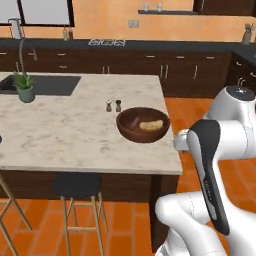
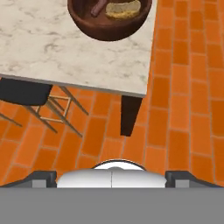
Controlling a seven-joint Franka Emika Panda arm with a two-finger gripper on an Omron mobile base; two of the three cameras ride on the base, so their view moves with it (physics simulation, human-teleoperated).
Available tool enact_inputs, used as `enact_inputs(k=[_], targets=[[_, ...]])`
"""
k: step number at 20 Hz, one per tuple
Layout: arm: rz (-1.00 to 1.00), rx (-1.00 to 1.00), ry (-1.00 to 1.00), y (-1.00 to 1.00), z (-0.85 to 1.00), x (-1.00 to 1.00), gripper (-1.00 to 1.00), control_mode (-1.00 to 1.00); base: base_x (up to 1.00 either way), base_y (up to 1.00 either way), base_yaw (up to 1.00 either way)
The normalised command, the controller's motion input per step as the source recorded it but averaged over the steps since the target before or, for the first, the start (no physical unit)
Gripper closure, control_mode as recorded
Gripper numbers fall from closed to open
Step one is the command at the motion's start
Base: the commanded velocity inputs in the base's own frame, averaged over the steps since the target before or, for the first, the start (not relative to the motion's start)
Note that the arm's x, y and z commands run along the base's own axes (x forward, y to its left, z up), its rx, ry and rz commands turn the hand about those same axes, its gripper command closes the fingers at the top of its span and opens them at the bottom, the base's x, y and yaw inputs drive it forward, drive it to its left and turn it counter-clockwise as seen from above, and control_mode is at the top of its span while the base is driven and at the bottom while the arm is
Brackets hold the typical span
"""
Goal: Place one bun and one sausage from the bowl on each plate.
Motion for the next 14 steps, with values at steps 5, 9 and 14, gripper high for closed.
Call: enact_inputs(k=[5, 9, 14], targets=[[0.00, 0.00, 0.00, 0.00, 0.00, 0.00, -1.00, 1.00, 0.01, -0.73, 0.78], [0.00, 0.00, 0.00, 0.00, 0.00, 0.00, -1.00, 1.00, 0.00, -0.72, 0.78], [0.00, 0.00, 0.00, 0.00, 0.00, 0.00, -1.00, 1.00, 0.00, -0.81, 0.73]])
